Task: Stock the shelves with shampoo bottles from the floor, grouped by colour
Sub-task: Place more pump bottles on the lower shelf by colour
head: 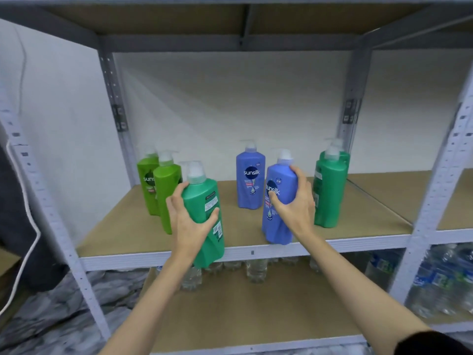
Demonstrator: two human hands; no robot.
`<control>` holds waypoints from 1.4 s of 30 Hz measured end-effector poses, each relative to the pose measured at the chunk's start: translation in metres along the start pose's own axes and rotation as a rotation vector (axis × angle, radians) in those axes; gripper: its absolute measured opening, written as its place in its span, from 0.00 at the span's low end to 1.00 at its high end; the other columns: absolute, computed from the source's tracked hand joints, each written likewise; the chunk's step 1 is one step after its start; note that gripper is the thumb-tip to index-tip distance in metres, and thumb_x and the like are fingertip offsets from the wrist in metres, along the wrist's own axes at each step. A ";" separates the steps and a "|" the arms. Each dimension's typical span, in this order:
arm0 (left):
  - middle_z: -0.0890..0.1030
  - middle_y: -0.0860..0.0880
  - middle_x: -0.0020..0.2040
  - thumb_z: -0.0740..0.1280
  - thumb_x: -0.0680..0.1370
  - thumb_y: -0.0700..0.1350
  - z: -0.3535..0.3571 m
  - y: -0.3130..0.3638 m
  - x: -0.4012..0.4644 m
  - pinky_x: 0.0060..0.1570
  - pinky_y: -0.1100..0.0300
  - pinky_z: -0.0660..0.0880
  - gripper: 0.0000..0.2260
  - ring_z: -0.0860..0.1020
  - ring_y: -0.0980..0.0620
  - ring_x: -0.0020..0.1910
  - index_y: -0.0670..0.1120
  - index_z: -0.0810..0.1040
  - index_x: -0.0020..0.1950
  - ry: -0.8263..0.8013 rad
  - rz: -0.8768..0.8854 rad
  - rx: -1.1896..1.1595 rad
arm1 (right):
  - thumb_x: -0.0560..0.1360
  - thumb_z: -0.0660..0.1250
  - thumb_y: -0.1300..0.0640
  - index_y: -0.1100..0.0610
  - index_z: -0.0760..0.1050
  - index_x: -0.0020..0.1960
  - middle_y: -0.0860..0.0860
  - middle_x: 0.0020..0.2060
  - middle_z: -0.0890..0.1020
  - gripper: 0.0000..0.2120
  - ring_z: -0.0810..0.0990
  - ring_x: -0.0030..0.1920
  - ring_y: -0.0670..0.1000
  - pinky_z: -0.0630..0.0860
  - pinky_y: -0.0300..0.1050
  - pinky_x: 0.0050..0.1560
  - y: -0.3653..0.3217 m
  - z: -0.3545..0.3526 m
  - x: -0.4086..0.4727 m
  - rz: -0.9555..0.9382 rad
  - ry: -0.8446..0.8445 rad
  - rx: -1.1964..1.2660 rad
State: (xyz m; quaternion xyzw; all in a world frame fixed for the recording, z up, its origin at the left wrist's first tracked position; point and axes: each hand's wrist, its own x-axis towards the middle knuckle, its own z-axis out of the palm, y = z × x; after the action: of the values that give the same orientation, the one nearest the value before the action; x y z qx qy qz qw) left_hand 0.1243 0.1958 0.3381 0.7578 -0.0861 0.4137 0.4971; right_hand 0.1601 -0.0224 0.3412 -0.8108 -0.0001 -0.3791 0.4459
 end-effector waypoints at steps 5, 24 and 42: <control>0.64 0.48 0.56 0.77 0.64 0.37 0.009 -0.005 0.005 0.50 0.82 0.59 0.35 0.65 0.67 0.47 0.44 0.64 0.66 0.019 -0.007 -0.017 | 0.70 0.71 0.47 0.47 0.60 0.71 0.54 0.55 0.70 0.34 0.76 0.46 0.56 0.73 0.46 0.41 0.005 0.025 0.015 -0.059 -0.009 -0.109; 0.76 0.64 0.56 0.78 0.59 0.45 0.022 0.002 0.009 0.57 0.55 0.74 0.33 0.76 0.56 0.55 0.57 0.70 0.60 -0.176 -0.077 -0.233 | 0.70 0.65 0.39 0.40 0.53 0.72 0.55 0.70 0.62 0.35 0.62 0.70 0.54 0.63 0.44 0.66 0.014 0.006 -0.006 -0.233 -0.133 0.110; 0.79 0.53 0.57 0.76 0.64 0.40 0.122 0.103 -0.046 0.49 0.67 0.76 0.31 0.79 0.60 0.52 0.57 0.69 0.62 -0.688 -0.104 -0.598 | 0.51 0.80 0.53 0.53 0.71 0.61 0.51 0.52 0.82 0.40 0.81 0.53 0.52 0.79 0.44 0.50 0.056 -0.111 -0.077 0.215 -0.321 0.555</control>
State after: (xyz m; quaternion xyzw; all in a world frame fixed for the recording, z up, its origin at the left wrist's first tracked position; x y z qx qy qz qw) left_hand 0.1049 0.0318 0.3560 0.6778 -0.3238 0.0693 0.6565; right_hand 0.0568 -0.1104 0.2882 -0.7032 -0.0880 -0.1827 0.6815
